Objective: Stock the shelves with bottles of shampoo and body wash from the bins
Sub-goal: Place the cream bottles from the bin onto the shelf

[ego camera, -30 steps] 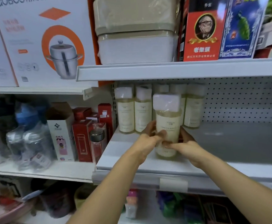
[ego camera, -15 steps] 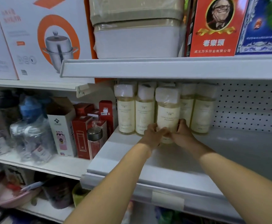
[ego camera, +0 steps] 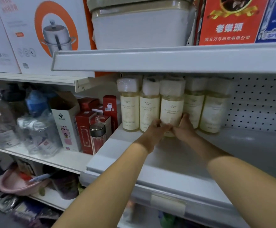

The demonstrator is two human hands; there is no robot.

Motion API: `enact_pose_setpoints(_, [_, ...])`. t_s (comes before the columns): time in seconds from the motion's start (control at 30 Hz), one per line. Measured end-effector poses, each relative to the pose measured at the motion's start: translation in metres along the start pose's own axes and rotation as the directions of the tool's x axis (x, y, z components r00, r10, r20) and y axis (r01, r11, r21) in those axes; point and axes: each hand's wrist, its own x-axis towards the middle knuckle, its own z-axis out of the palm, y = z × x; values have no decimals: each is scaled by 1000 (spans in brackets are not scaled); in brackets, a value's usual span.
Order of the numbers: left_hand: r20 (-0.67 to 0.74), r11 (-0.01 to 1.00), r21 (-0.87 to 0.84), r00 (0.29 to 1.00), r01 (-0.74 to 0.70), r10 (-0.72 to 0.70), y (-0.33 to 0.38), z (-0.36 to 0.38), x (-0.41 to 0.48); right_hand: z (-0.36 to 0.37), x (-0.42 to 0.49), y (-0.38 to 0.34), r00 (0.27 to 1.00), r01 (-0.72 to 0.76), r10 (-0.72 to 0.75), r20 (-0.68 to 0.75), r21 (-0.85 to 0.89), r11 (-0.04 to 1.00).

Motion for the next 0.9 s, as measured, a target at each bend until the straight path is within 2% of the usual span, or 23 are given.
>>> enact_pose_setpoints(0.17, [-2,998,-49,999,35,-35,-4,-7,-10,2,-4,-3,999,-46,46,13,-20,999])
enact_pose_setpoints(0.3, [-132,988,-125,985,96,-113,-13,-20,-21,6,-18,-4,996,-90,89,-26,-36,995])
enact_pose_setpoints(0.47, [-186,922,-387,977,23,-102,-14,-43,-57,15,-56,-15,989,-91,83,-124,-61,994])
enact_pose_setpoints(0.63, [-171,848,-524,985,-80,-13,-21,-81,-115,37,-105,-47,988,45,-53,-147,-57,997])
enact_pose_setpoints(0.8, [-248,848,-514,969,-131,-1,-37,-128,-164,77,-170,-79,962,231,-225,-156,23,973])
enact_pose_setpoints(0.9, [-287,848,-515,957,-124,-34,-57,-158,-189,105,-215,-94,930,364,-356,-97,93,927])
